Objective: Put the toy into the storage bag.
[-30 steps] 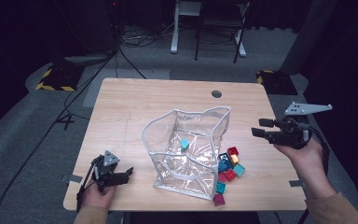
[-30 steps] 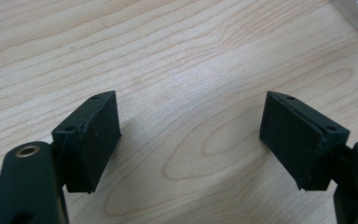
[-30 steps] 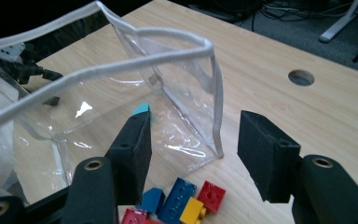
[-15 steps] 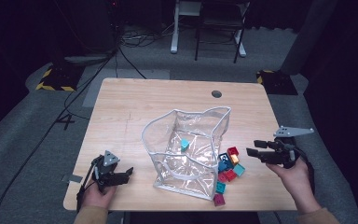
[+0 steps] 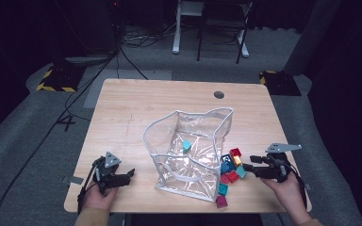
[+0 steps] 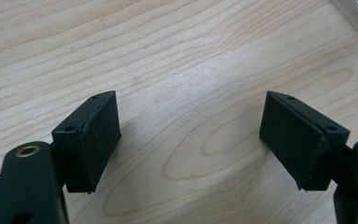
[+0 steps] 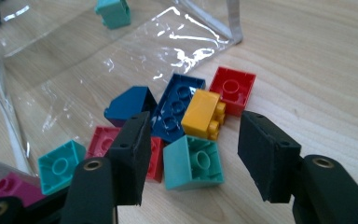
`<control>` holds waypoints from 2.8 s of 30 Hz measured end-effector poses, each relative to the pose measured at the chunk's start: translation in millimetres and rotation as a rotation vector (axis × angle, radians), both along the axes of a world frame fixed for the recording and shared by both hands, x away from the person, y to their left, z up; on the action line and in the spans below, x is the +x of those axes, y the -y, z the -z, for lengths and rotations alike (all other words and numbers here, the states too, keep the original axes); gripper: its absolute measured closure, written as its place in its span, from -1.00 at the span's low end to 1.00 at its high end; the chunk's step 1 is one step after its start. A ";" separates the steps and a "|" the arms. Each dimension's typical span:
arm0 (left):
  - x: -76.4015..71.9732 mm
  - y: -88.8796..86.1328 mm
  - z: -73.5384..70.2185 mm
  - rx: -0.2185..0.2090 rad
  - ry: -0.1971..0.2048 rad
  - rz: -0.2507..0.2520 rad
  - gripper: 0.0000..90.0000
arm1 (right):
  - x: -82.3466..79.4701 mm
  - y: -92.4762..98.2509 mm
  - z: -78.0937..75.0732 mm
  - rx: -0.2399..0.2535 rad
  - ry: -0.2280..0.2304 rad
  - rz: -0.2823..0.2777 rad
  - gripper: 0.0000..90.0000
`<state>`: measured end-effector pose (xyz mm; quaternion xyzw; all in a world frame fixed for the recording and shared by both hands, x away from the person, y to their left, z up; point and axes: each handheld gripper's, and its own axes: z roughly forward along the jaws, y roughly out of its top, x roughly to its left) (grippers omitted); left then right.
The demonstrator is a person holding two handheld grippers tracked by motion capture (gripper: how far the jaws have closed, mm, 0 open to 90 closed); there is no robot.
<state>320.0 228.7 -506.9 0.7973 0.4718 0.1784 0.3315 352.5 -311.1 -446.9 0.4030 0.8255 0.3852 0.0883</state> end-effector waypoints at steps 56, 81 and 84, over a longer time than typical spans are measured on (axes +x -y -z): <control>0.0 0.0 0.0 0.000 0.000 0.000 -0.54 | 14.6 -14.3 42.8 -0.185 0.057 -0.023 0.06; 0.0 0.0 0.0 0.000 0.000 0.000 -0.54 | -0.4 -5.5 -12.6 -0.121 0.087 -0.038 0.06; 0.0 0.0 0.0 0.000 0.000 0.000 -0.54 | -0.9 -3.7 -20.4 -0.109 0.092 -0.036 0.06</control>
